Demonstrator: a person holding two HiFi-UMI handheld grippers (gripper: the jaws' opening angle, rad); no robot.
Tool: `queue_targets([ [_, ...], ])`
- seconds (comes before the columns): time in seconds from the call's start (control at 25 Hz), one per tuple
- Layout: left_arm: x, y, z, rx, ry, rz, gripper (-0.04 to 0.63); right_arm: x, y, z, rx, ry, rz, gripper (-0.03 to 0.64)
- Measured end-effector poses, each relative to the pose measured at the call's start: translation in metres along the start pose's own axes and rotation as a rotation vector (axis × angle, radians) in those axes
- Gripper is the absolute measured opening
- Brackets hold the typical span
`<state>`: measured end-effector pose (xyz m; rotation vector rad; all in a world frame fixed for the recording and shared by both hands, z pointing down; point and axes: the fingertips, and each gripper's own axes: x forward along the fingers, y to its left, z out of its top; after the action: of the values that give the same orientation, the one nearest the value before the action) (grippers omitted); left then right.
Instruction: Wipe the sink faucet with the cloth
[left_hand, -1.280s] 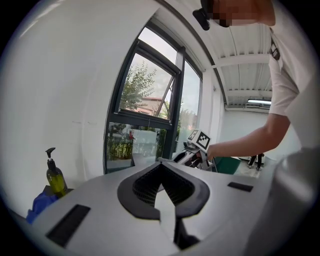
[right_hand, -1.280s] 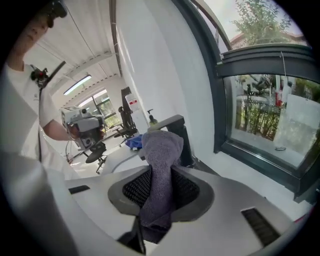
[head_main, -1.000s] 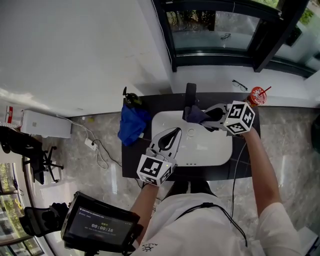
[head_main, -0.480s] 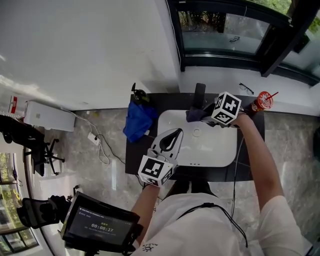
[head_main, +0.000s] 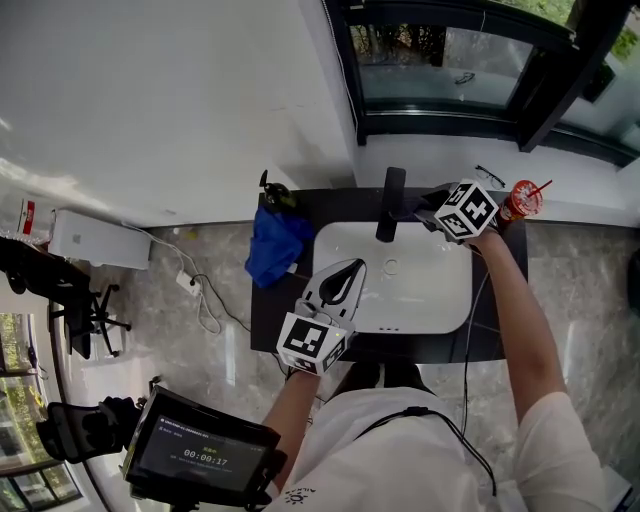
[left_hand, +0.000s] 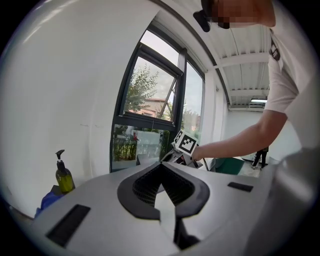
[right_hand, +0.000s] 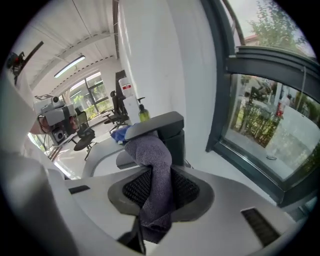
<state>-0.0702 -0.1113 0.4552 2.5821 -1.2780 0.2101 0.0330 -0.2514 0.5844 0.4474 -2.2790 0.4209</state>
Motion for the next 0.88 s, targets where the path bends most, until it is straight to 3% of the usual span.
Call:
queue_targets([
  [0.24,0.000,-0.002,-0.001,0.002,0.008,-0.011,0.000,-0.032,-0.037,-0.026,0.185,-0.118,-0.137,0.103],
  [0.44,0.000,-0.009,-0.002,0.008,0.014,-0.019,0.000,-0.042,-0.061,-0.055,0.230,-0.093,-0.251,0.103],
  [0.56,-0.001,-0.006,-0.004,0.008,0.021,-0.011,0.000,-0.028,-0.069,-0.072,0.232,-0.011,-0.295,0.103],
  [0.76,-0.010,0.005,-0.008,0.001,0.035,0.028,0.000,0.016,-0.062,-0.092,0.214,0.157,-0.276,0.103],
  [0.88,-0.015,0.009,-0.010,0.000,0.038,0.049,0.000,0.037,-0.054,-0.098,0.139,0.274,-0.275,0.103],
])
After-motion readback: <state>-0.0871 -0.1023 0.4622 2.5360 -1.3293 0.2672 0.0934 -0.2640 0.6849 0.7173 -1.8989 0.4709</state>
